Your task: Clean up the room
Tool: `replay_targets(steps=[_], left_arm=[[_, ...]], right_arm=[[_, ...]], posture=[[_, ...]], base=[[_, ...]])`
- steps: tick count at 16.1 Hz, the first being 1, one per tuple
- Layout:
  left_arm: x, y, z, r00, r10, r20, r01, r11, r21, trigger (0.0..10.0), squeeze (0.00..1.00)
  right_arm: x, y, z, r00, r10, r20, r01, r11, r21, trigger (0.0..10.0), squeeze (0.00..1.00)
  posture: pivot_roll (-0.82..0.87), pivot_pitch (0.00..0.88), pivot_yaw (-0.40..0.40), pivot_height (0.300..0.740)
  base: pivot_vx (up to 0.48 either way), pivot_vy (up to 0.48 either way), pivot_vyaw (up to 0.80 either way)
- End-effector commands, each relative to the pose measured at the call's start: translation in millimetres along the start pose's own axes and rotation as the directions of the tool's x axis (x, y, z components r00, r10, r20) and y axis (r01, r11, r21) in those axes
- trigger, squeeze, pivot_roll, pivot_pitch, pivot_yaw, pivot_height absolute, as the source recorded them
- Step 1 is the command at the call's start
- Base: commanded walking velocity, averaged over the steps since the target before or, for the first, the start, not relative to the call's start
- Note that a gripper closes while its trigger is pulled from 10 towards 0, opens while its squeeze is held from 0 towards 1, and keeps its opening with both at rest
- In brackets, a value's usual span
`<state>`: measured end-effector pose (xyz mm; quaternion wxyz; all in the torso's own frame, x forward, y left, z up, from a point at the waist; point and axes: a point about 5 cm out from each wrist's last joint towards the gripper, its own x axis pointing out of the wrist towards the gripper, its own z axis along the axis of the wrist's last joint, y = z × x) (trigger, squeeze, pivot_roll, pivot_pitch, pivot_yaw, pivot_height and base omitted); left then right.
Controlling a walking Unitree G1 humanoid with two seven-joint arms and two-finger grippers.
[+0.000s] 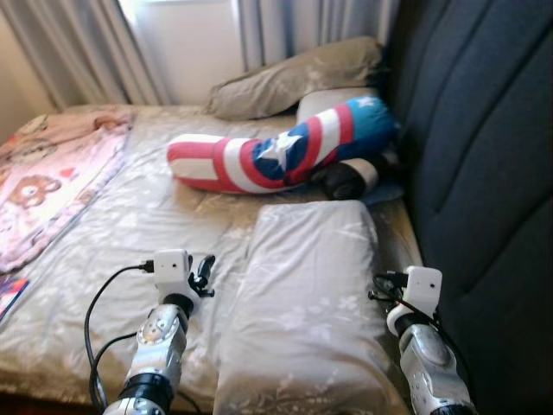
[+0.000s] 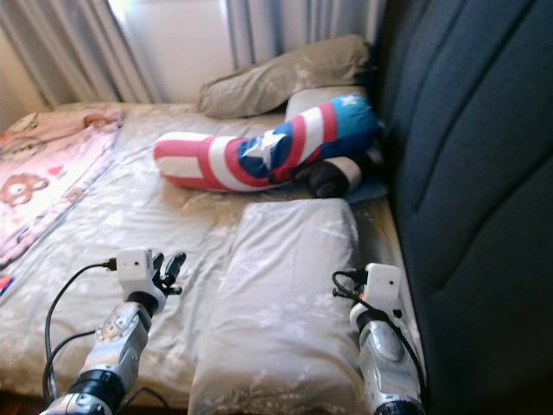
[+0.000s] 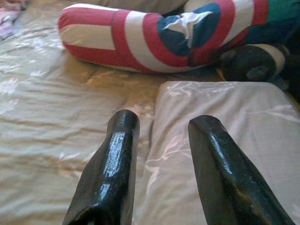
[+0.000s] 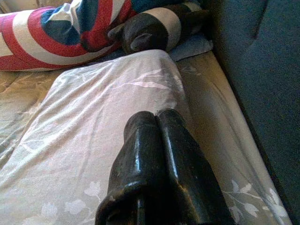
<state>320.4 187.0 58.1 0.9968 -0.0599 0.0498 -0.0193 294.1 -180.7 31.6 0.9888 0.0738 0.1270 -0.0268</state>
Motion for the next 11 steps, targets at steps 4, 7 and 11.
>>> replay_targets(steps=[4, 7, 11], left_arm=[[-1.9, 4.0, -0.8, 1.0, 0.009, -0.013, -0.009, 1.0, 0.0, 10.0, 0.0], [-2.6, 4.9, -0.5, 1.0, 0.007, -0.012, -0.007, 1.0, 0.0, 10.0, 0.0], [-2.5, 3.2, -1.2, 1.0, 0.0, -0.017, 0.0, 1.0, 0.001, 10.0, 0.0]], right_arm=[[6.2, 0.0, -0.1, 0.999, -0.015, -0.034, 0.014, 1.0, -0.01, 10.0, 0.0], [7.7, 0.0, 3.1, 1.0, -0.015, -0.023, 0.015, 1.0, -0.008, 10.0, 0.0], [6.3, -1.0, -0.8, 0.999, -0.022, -0.036, 0.022, 1.0, -0.005, 10.0, 0.0]], posture=[[-0.02, 0.05, 0.056, 0.74], [-0.01, 0.051, 0.057, 0.74], [-0.01, 0.051, 0.058, 0.74]], base=[[0.0, 0.0, 0.0], [0.252, 0.0, 0.0], [0.279, 0.0, -0.5]])
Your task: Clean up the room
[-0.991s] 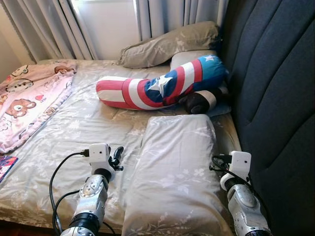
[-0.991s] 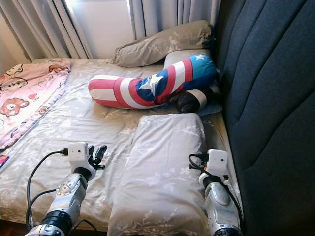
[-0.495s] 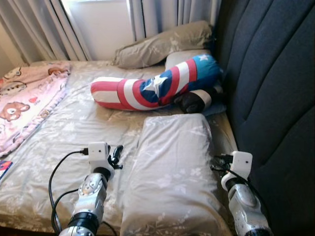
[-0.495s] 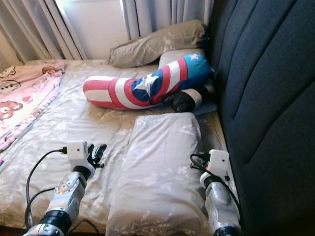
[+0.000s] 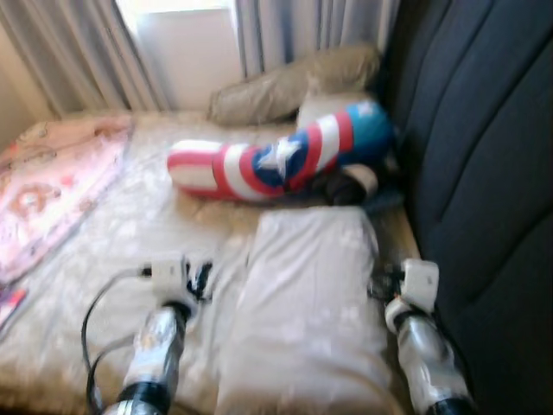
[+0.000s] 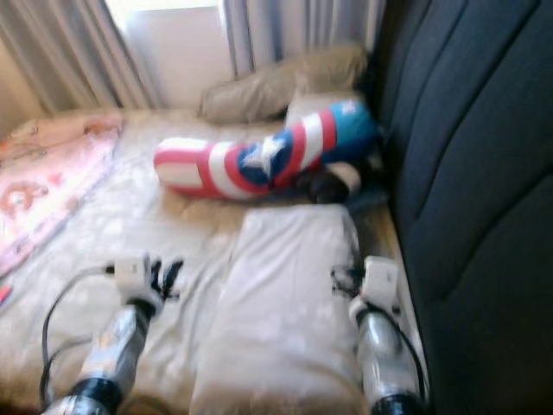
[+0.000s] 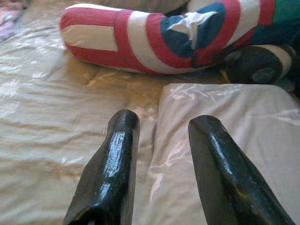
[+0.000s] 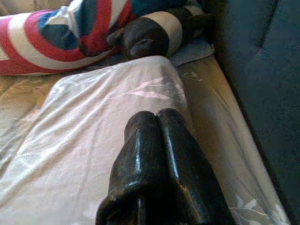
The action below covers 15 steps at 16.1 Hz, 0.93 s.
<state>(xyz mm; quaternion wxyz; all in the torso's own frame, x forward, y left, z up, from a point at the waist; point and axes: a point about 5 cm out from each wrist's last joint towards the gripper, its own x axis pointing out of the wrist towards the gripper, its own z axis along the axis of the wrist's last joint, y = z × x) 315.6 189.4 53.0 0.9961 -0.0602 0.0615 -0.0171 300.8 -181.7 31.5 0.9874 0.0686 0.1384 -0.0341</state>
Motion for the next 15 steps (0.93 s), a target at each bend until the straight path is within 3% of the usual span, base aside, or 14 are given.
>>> replay_targets(steps=[1, 4, 15], left_arm=[[1.9, 0.3, 4.2, 1.0, -0.006, 0.005, 0.006, 1.0, 0.001, 10.0, 0.0], [2.0, -0.6, 4.5, 1.0, -0.012, 0.008, 0.012, 1.0, 0.002, 10.0, 0.0], [-1.0, -0.7, 5.4, 0.999, -0.033, 0.023, 0.034, 0.999, -0.008, 10.0, 0.0]], right_arm=[[-0.6, -0.2, -2.4, 1.0, -0.003, -0.008, 0.003, 1.0, 0.004, 10.0, 0.0], [0.2, 1.2, -1.1, 1.0, 0.003, -0.003, -0.003, 1.0, -0.003, 10.0, 0.0], [2.4, 4.7, -2.5, 1.0, 0.015, -0.014, -0.015, 1.0, -0.002, 10.0, 0.0]], posture=[[-0.02, 0.05, 0.057, 0.74], [-0.02, 0.046, 0.056, 0.74], [-0.01, 0.036, 0.049, 0.74]], base=[[0.289, 0.0, 0.0], [0.284, 0.0, 0.0], [0.0, 0.0, 0.0]])
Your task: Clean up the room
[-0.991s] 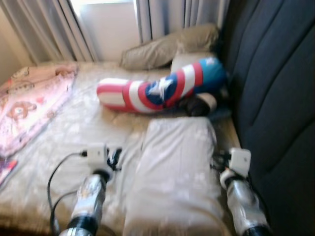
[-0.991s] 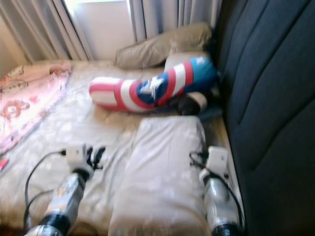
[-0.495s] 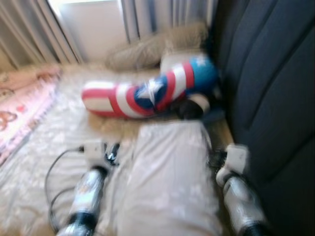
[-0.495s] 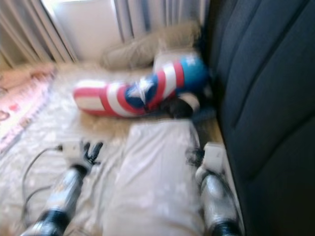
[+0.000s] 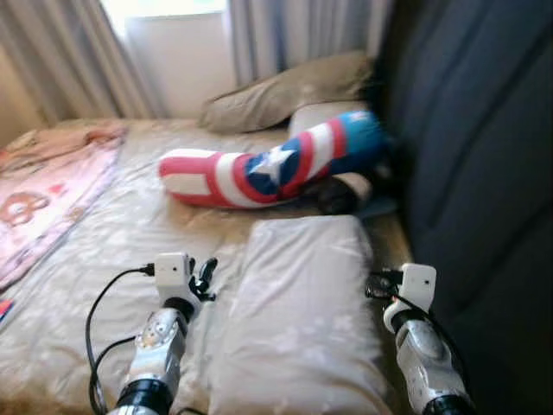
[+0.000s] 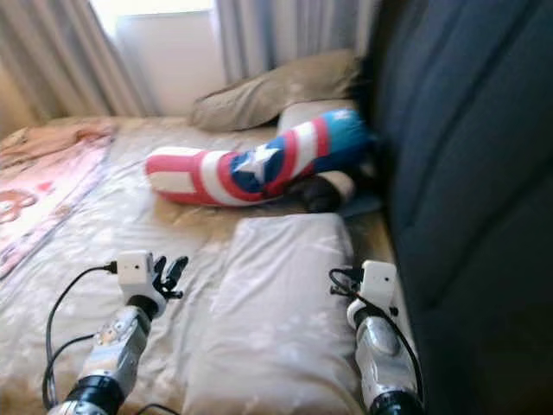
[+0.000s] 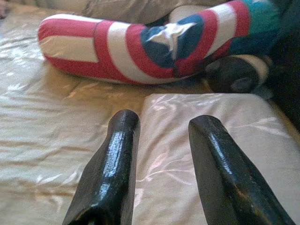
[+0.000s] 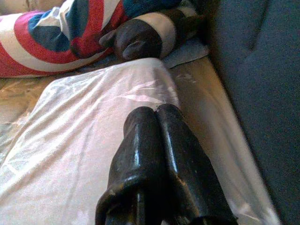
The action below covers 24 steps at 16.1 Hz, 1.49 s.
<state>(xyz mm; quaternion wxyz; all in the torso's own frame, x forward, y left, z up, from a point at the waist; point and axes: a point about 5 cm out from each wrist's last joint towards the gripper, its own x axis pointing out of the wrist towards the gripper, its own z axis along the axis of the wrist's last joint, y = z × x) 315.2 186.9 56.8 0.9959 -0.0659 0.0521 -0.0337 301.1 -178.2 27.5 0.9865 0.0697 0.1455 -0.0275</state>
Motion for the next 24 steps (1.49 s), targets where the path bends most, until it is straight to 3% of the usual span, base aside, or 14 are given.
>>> replay_targets(steps=[1, 6, 7, 8, 11, 17, 22, 23, 24], left_arm=[[0.5, 2.2, 5.0, 1.0, -0.001, 0.014, 0.002, 1.0, -0.016, 10.0, 0.0], [-0.8, 4.6, 20.5, 0.998, -0.025, 0.049, 0.026, 1.0, -0.017, 10.0, 0.0], [-1.8, 4.8, 22.5, 0.998, -0.03, 0.052, 0.031, 0.999, -0.016, 10.0, 0.0], [-4.3, 3.9, 24.8, 0.998, -0.046, 0.051, 0.046, 0.999, -0.01, 10.0, 0.0], [-14.5, 5.4, 32.4, 0.997, -0.056, 0.047, 0.057, 0.998, -0.027, 10.0, 0.0], [-37.3, 17.2, 48.2, 0.998, -0.055, 0.027, 0.055, 0.998, -0.024, 10.0, 0.0], [-45.7, 18.7, 59.7, 0.998, -0.059, 0.004, 0.059, 0.997, -0.044, 10.0, 0.0], [-47.4, 18.9, 61.3, 0.998, -0.06, 0.001, 0.06, 0.997, -0.046, 10.0, 0.0], [-47.6, 18.9, 62.0, 0.998, -0.061, -0.001, 0.061, 0.997, -0.046, 10.0, 0.0]], right_arm=[[3.6, -0.4, 1.9, 1.0, -0.01, -0.01, 0.01, 1.0, 0.012, 10.0, 0.0], [17.2, -6.1, 12.1, 0.997, -0.048, -0.058, 0.05, 0.998, 0.025, 10.0, 0.0], [20.1, -4.7, 15.2, 0.997, -0.036, -0.065, 0.037, 0.999, 0.014, 10.0, 0.9], [25.1, -1.8, 22.6, 0.998, -0.017, -0.064, 0.018, 1.0, 0.007, 10.0, 1.0], [33.6, 6.6, 35.4, 0.997, 0.014, -0.072, -0.015, 1.0, -0.014, 10.0, 1.0], [38.5, 16.9, 40.1, 0.995, 0.004, -0.1, -0.007, 0.999, -0.035, 10.0, 1.0], [37.4, 17.8, 32.2, 0.986, -0.069, -0.155, 0.063, 0.997, -0.044, 10.0, 1.0], [36.8, 16.8, 30.6, 0.984, -0.077, -0.159, 0.071, 0.996, -0.045, 10.0, 0.71], [36.5, 16.0, 29.4, 0.983, -0.082, -0.165, 0.074, 0.996, -0.05, 10.0, 0.55]], posture=[[0.0, 0.049, 0.052, 0.74], [0.04, 0.108, 0.072, 0.74], [0.04, 0.123, 0.076, 0.74], [0.05, 0.131, 0.08, 0.74], [0.08, 0.185, 0.095, 0.74], [0.15, 0.239, 0.123, 0.74], [0.18, 0.251, 0.143, 0.74], [0.18, 0.253, 0.148, 0.74], [0.18, 0.253, 0.148, 0.74]], base=[[0.0, 0.0, 0.0], [0.0, 0.0, 0.0], [0.0, 0.0, 0.0], [0.0, 0.0, 0.0], [0.0, 0.0, 0.0], [0.0, 0.0, 0.0], [0.0, 0.0, 0.0], [0.0, 0.0, 0.0], [0.0, 0.0, 0.0]])
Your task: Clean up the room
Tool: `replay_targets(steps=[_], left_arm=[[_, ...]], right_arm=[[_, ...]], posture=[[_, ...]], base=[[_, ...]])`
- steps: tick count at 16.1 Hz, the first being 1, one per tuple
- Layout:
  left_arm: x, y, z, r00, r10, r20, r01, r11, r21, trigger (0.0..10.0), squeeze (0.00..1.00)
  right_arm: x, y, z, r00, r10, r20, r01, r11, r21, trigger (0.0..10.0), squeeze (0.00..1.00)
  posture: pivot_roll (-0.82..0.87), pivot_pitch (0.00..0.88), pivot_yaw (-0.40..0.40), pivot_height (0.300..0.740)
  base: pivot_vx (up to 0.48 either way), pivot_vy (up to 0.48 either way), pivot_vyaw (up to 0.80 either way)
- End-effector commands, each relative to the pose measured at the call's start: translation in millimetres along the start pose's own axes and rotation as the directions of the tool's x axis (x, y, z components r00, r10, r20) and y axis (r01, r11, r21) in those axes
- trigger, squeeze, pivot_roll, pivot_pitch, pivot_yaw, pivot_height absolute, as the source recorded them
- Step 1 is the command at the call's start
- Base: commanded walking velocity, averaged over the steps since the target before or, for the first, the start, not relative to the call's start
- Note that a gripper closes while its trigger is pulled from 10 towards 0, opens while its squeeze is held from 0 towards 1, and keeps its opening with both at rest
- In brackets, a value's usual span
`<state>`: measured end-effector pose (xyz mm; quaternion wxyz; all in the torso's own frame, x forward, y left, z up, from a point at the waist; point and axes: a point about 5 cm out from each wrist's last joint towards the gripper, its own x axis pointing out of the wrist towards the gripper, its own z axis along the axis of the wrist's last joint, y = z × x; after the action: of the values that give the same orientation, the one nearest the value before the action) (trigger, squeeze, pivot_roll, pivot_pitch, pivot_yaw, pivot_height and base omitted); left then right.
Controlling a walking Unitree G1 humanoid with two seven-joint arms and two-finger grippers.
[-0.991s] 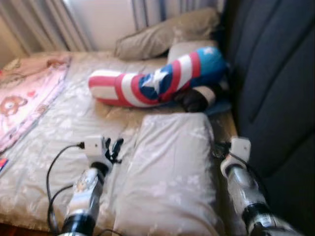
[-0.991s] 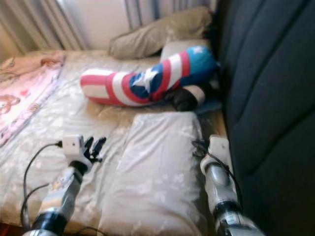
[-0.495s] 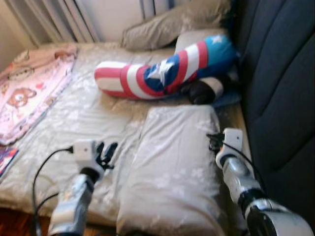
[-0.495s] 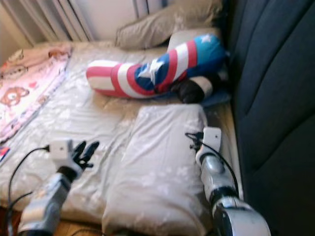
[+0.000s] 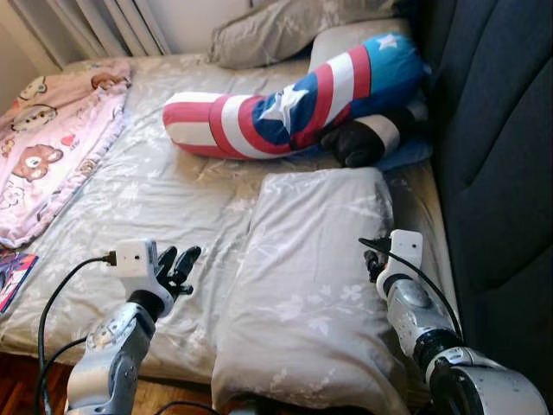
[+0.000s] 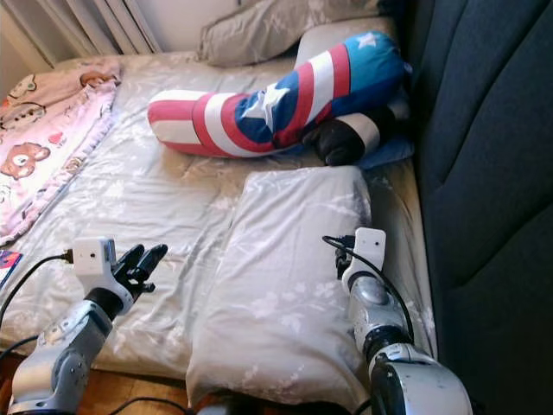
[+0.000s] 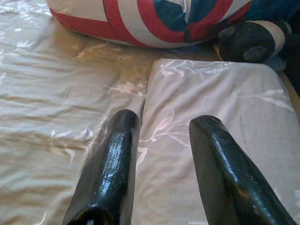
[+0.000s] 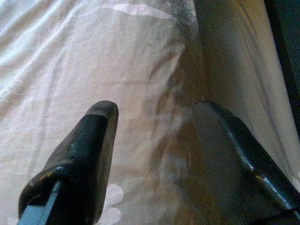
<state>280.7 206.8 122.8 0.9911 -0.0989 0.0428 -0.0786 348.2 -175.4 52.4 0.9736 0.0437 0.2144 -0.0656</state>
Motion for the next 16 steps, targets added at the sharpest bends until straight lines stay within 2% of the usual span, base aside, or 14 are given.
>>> replay_targets(steps=[1, 4, 7, 11, 16], left_arm=[[-9.1, 10.3, 2.9, 0.999, 0.031, -0.028, -0.031, 0.999, 0.008, 10.0, 0.0], [-13.2, 10.4, 9.8, 0.999, 0.026, -0.028, -0.025, 1.0, 0.008, 10.0, 0.0], [-23.4, 9.7, 20.5, 0.999, 0.011, -0.034, -0.01, 1.0, 0.024, 10.0, 0.0], [-35.3, 7.9, 39.4, 1.0, 0.009, -0.028, -0.008, 0.999, 0.043, 10.0, 0.0], [-46.0, 1.8, 49.6, 0.999, 0.006, -0.046, -0.004, 0.999, 0.049, 10.0, 0.0]], right_arm=[[-2.0, 0.2, -13.4, 0.998, -0.014, -0.057, 0.013, 1.0, -0.006, 10.0, 0.0], [-3.7, -5.6, -21.0, 0.996, -0.035, -0.077, 0.035, 0.999, -0.006, 10.0, 0.0], [-7.3, -13.4, -34.2, 0.991, -0.075, -0.11, 0.077, 0.997, 0.016, 10.0, 0.0], [-10.2, -9.6, -44.9, 0.989, -0.064, -0.136, 0.069, 0.997, 0.033, 10.0, 0.0], [-13.4, -2.4, -56.0, 0.986, -0.021, -0.168, 0.029, 0.999, 0.044, 10.0, 0.0]], posture=[[0.19, 0.265, 0.156, 0.74], [0.22, 0.276, 0.169, 0.74], [0.26, 0.296, 0.188, 0.74], [0.32, 0.342, 0.212, 0.74], [0.34, 0.376, 0.225, 0.74]], base=[[0.0, 0.0, 0.0], [0.0, 0.0, 0.0], [0.0, 0.0, 0.0], [0.0, 0.0, 0.0], [0.0, 0.0, 0.0]])
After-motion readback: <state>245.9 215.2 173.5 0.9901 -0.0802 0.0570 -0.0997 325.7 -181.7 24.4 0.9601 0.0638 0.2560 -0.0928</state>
